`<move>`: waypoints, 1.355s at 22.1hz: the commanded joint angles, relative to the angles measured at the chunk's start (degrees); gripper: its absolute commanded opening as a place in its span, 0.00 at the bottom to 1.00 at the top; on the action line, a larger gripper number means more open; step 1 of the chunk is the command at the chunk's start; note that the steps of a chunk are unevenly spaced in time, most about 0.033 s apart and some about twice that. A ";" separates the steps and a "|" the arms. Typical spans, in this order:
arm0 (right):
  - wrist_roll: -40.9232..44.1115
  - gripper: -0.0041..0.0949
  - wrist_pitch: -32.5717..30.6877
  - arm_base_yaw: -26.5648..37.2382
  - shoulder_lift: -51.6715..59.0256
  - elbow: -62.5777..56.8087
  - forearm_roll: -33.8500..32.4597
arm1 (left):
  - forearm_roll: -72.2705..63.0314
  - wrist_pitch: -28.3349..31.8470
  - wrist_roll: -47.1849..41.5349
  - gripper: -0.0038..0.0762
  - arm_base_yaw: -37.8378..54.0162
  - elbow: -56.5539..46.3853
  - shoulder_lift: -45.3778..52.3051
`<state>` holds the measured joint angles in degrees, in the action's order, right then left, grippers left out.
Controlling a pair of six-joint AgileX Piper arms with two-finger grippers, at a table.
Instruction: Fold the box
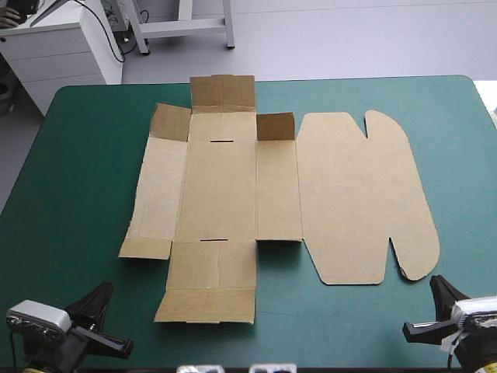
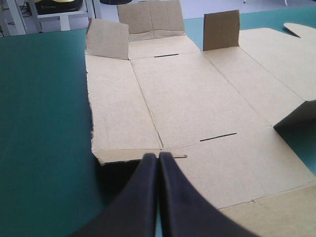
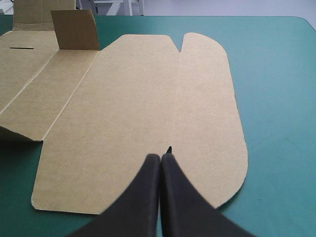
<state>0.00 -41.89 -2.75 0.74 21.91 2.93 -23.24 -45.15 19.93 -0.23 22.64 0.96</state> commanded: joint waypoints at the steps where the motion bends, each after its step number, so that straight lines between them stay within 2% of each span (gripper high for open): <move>1: -0.52 0.02 4.09 -0.20 1.26 1.62 -0.15 | -1.56 4.03 -0.47 0.04 -0.13 1.81 -0.60; 14: -0.52 0.02 4.09 -0.20 1.26 1.62 -0.15 | -1.18 4.16 -0.47 0.04 -0.13 1.81 -0.60; 17: -0.52 0.02 4.09 -0.20 1.26 1.62 -0.15 | -0.92 4.16 -2.98 0.04 -0.13 3.57 -2.57; 21: -0.52 0.02 4.09 -0.20 1.26 1.62 -0.15 | -0.54 5.04 -3.46 0.04 -0.13 12.79 -12.81; 25: -0.52 0.02 4.09 -0.20 1.26 1.62 -0.15 | -0.39 5.46 -3.46 0.04 -0.13 22.60 -29.96; 30: -0.52 0.02 4.09 -0.20 1.26 1.62 -0.15 | -0.39 5.52 -3.46 0.04 -0.13 26.34 -45.11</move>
<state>-0.30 -41.89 -2.75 0.74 21.91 2.93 -22.50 -43.21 16.89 -0.23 46.32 -38.89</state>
